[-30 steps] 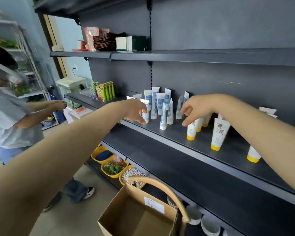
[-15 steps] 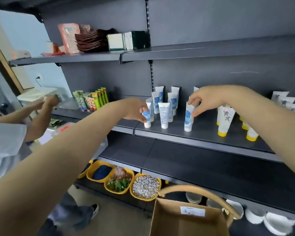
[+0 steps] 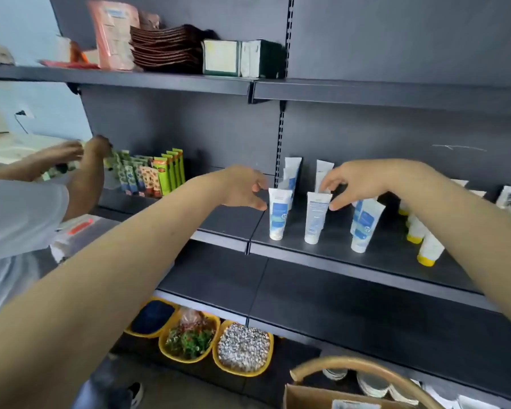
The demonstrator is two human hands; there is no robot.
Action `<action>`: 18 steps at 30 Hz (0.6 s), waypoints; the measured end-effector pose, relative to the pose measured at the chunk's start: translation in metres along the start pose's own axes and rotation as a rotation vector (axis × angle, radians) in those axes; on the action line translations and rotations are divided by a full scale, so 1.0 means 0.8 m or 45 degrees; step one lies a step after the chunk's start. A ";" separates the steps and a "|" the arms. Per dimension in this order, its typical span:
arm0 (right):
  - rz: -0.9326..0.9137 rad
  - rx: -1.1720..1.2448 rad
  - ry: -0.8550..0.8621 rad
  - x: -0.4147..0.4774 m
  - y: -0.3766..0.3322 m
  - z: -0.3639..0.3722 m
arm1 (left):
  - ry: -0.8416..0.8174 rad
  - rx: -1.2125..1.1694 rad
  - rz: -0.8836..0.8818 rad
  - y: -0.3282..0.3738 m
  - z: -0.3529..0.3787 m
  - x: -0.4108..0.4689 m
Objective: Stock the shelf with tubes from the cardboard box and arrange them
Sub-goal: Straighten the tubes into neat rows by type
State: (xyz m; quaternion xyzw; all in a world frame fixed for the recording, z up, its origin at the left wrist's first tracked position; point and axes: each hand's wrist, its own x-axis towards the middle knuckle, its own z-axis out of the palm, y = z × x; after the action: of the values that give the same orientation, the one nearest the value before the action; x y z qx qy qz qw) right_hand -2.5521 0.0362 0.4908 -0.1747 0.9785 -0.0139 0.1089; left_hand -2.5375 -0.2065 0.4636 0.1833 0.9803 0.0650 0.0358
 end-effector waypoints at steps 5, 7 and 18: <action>0.134 0.080 0.025 0.072 -0.025 -0.004 | -0.146 -0.014 0.062 -0.067 0.003 0.053; 0.179 0.129 0.075 0.083 -0.026 -0.003 | -0.105 -0.085 0.101 -0.080 -0.003 0.071; 0.409 0.297 0.443 0.101 0.000 0.035 | 0.136 -0.666 0.294 -0.108 0.034 0.125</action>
State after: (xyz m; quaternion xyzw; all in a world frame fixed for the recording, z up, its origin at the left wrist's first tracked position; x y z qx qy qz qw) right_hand -2.6202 0.0086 0.4469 0.0016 0.9894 -0.1391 -0.0406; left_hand -2.6587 -0.2468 0.4197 0.2744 0.9034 0.3287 0.0225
